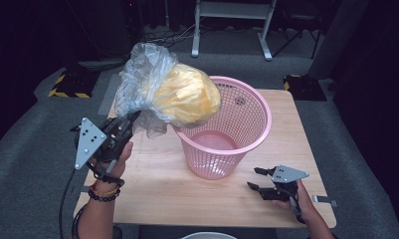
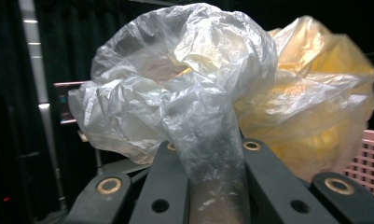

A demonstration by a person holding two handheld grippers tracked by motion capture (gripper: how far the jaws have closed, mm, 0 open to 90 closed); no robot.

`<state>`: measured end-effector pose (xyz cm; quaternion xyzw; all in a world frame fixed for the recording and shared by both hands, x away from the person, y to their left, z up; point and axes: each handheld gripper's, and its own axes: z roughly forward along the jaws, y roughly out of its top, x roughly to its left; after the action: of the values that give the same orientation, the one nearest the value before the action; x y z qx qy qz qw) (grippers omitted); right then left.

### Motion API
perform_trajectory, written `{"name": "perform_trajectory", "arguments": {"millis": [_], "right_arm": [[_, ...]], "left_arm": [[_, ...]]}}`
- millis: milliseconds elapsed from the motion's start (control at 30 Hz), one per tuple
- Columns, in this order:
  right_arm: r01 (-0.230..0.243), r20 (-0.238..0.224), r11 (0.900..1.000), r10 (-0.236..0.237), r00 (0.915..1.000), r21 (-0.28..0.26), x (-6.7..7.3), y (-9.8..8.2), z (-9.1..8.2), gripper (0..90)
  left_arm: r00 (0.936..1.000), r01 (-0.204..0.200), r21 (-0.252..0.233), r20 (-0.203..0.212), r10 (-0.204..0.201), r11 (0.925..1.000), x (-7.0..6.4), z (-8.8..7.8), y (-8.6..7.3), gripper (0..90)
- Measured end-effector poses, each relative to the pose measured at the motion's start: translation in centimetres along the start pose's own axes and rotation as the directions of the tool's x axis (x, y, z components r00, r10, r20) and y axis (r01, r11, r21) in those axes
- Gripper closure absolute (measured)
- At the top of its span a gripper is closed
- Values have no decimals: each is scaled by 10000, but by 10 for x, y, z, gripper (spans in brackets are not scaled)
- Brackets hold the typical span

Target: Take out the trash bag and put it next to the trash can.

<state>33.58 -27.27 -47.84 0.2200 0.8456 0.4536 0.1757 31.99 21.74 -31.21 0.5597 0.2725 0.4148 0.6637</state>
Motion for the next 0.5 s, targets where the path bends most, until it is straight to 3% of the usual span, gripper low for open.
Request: {"name": "perform_trajectory", "arguments": {"millis": [67,300,333,500], "right_arm": [[-76,180,9999,75,9998,76,-4,-3,-2,380],[-315,586,9993,303,9978,212,-12,-7,-5,319],[-310,705,9991,289,9971,296,-14,-8,-5,297],[-499,854,9981,466,9953,366,-18,-11,-7,285]], "left_arm": [[9994,-35,58,-358,37,10000,7,0,-3,877],[9960,119,277,-886,-94,9995,19,0,-11,879],[9939,35,453,-1107,15,9990,21,1,-14,880],[9898,184,947,-1423,-48,9953,30,4,-25,881]]}}
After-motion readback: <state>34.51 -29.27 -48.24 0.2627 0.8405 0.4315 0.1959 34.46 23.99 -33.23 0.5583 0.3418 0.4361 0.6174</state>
